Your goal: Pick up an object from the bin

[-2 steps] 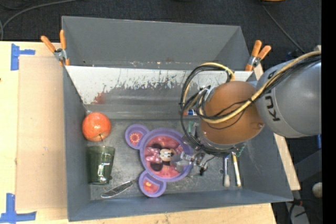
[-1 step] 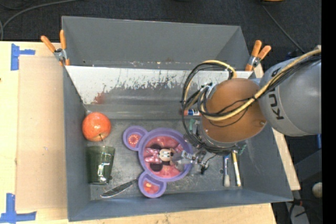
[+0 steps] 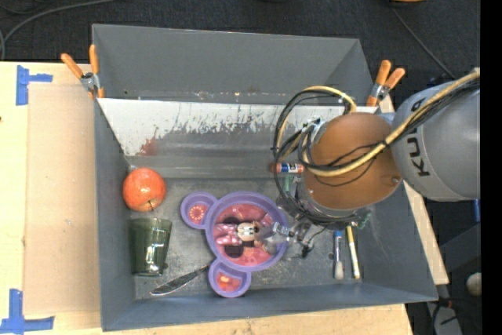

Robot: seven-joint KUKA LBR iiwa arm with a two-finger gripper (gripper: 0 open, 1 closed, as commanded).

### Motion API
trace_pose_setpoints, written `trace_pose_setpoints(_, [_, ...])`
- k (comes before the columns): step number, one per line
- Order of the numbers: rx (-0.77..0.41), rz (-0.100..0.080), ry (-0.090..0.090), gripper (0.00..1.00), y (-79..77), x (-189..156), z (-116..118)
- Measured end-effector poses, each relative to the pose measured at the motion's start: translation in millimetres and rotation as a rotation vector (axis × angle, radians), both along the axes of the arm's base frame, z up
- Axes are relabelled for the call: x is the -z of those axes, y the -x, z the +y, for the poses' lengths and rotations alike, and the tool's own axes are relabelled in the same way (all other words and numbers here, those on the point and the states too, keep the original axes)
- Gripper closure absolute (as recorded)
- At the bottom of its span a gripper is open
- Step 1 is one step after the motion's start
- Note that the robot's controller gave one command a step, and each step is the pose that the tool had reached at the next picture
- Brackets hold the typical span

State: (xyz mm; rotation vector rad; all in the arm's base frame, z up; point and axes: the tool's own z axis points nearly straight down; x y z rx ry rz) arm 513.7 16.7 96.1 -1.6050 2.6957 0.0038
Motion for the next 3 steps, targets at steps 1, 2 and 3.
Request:
trace_pose_setpoints(1, [0.0,0.0,0.0,1.0,0.1,-6,0])
trace_pose_setpoints(2, [0.004,0.002,-0.001,1.0,0.7,-19,1])
trace_pose_setpoints(3, [0.007,0.004,-0.002,1.0,1.1,-47,2])
